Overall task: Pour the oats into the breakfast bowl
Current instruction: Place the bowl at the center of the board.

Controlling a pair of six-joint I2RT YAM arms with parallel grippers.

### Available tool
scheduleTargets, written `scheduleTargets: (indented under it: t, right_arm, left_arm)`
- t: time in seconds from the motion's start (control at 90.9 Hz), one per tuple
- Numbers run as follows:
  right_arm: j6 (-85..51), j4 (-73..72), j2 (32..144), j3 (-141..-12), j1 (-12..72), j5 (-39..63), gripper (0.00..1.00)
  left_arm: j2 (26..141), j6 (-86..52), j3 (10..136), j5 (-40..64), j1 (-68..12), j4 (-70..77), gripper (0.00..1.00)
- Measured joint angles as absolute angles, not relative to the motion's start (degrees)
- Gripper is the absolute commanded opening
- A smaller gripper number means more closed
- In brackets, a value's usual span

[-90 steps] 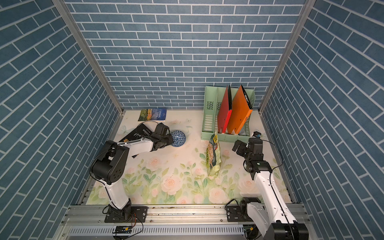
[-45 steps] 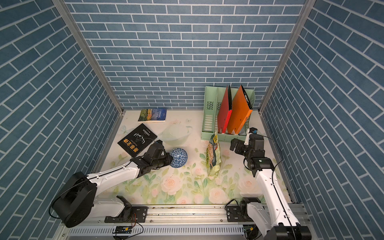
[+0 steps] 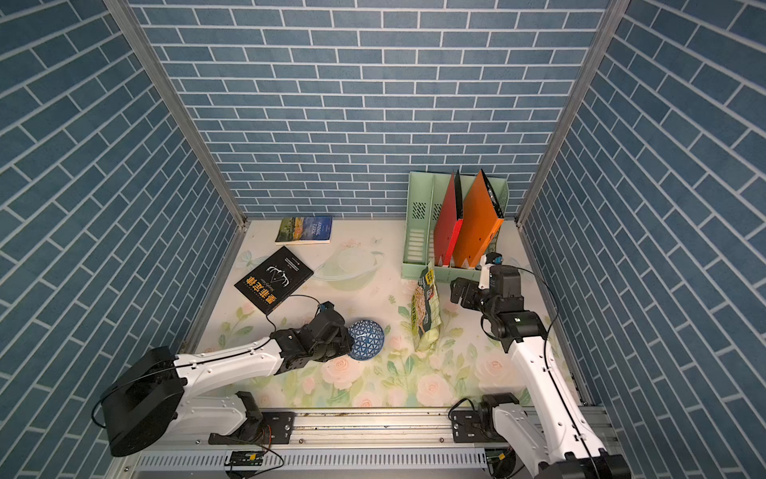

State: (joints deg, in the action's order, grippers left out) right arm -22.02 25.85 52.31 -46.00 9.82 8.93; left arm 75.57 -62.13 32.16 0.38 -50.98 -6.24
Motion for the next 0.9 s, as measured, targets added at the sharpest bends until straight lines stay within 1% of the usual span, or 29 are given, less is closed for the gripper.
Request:
scheduleTargets:
  t: [0.077,0.132,0.187,0.231,0.297,0.363,0.451,0.528,0.55,0.671,0.825,0.902]
  right_arm:
    - [-22.0,26.4,52.3,-46.8,10.8,9.1,0.93]
    - [-22.0,27.0,52.3,-47.5,11.6,9.1,0.92]
    - [-21.9,27.7,52.4,-48.4,12.6,9.1,0.92]
    - [-21.9,28.2,52.5,-49.0,13.4,9.2,0.91]
    - [-21.8,28.6,52.6,-49.9,14.8,9.3,0.89]
    - [-21.6,29.0,52.7,-50.6,16.1,9.4,0.87]
    - [-21.5,30.0,53.1,-51.9,17.8,9.6,0.85]
    - [-21.5,31.1,53.4,-53.6,19.7,9.7,0.82]
    - [-21.5,31.4,53.5,-54.1,20.3,9.7,0.81]
    - [-21.1,32.2,53.9,-55.9,23.7,9.1,0.78]
    - [-20.9,34.3,56.3,-55.9,28.0,5.3,0.73]
    - [-20.9,36.1,58.4,-56.0,30.5,1.8,0.68]
  left_arm:
    - [78.1,-62.5,32.8,-0.1,-51.4,-7.9,0.03]
    - [78.8,-63.0,33.9,-0.5,-51.5,-8.6,0.08]
    - [79.5,-63.2,34.9,-0.9,-51.7,-9.4,0.17]
    - [79.9,-63.4,35.4,-1.3,-51.8,-9.7,0.28]
    - [80.0,-63.7,35.8,-1.6,-51.8,-10.1,0.39]
    - [79.7,-63.5,36.2,-1.9,-51.9,-10.9,0.55]
    - [78.1,-62.9,37.3,-2.4,-51.9,-12.5,0.72]
    - [75.3,-62.4,39.0,-3.3,-52.0,-13.6,0.94]
    - [74.4,-62.1,39.6,-3.6,-52.0,-13.8,0.98]
    - [68.7,-60.9,41.9,-6.0,-52.0,-13.2,1.0]
    - [62.2,-59.4,40.5,-8.8,-52.0,-10.7,1.0]
    - [59.4,-59.1,38.5,-10.5,-52.0,-9.4,1.0]
